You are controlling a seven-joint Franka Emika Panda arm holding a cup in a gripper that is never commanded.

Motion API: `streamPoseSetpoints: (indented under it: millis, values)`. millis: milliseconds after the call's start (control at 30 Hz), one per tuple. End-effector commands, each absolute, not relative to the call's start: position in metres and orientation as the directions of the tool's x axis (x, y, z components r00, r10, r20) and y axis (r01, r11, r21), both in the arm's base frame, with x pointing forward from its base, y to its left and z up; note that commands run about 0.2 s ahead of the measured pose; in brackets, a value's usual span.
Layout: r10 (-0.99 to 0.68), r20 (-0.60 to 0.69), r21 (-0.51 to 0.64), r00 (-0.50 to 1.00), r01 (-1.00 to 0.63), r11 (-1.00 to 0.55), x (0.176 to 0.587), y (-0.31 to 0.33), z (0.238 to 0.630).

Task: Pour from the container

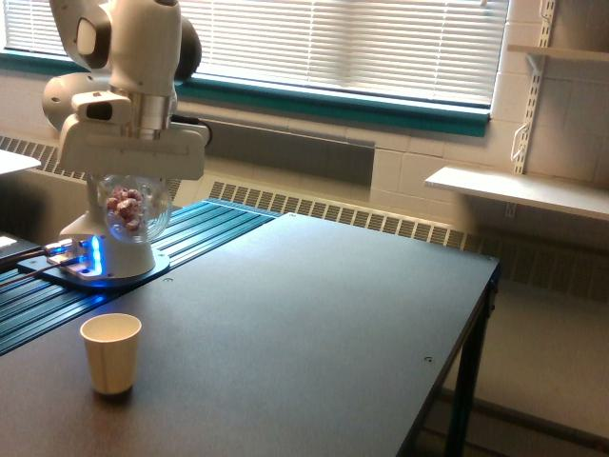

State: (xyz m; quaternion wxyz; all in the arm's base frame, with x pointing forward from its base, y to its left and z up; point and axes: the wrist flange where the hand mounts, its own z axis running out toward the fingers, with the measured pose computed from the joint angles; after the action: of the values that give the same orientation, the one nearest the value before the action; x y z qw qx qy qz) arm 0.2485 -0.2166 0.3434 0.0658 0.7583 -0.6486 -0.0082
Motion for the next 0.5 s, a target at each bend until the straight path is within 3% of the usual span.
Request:
streamPoseSetpoints:
  millis: [33, 500]
  values:
    - [-0.978, 0.081, 0.117, 0.194, -0.976, -0.184, 0.249, -0.228, 0.339]
    - [-0.984, 0.127, 0.169, 0.127, -0.980, -0.105, 0.244, -0.263, 0.327]
